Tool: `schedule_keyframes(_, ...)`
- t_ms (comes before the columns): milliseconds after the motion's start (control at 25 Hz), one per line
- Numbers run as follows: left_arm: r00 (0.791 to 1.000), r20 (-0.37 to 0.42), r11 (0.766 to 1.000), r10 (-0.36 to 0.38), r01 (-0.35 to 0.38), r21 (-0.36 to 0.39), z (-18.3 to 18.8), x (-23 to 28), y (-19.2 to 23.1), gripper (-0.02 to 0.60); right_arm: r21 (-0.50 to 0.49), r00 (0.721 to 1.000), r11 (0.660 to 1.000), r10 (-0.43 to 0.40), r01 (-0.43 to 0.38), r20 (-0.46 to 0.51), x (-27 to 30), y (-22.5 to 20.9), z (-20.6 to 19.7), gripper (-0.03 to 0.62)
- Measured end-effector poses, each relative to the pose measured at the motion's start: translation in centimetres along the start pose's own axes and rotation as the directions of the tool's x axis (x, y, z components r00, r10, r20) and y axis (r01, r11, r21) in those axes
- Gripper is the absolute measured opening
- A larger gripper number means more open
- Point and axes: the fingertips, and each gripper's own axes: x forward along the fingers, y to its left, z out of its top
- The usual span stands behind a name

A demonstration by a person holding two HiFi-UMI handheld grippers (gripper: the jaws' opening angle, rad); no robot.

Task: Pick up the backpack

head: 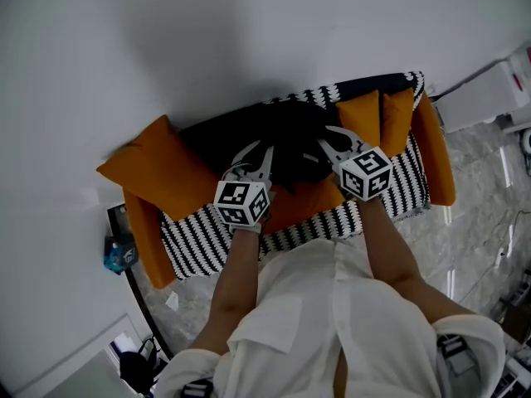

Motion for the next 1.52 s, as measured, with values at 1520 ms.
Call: schedule_keyframes(1520, 0.935, 0.339, 0.972, -0.102, 0.021, 0.234, 17.6, -5.8, -6.9, 0.046, -0.21, 0.918, 0.977, 0.101, -0.02, 0.384, -8.0, 5.3, 17.7, 0.028)
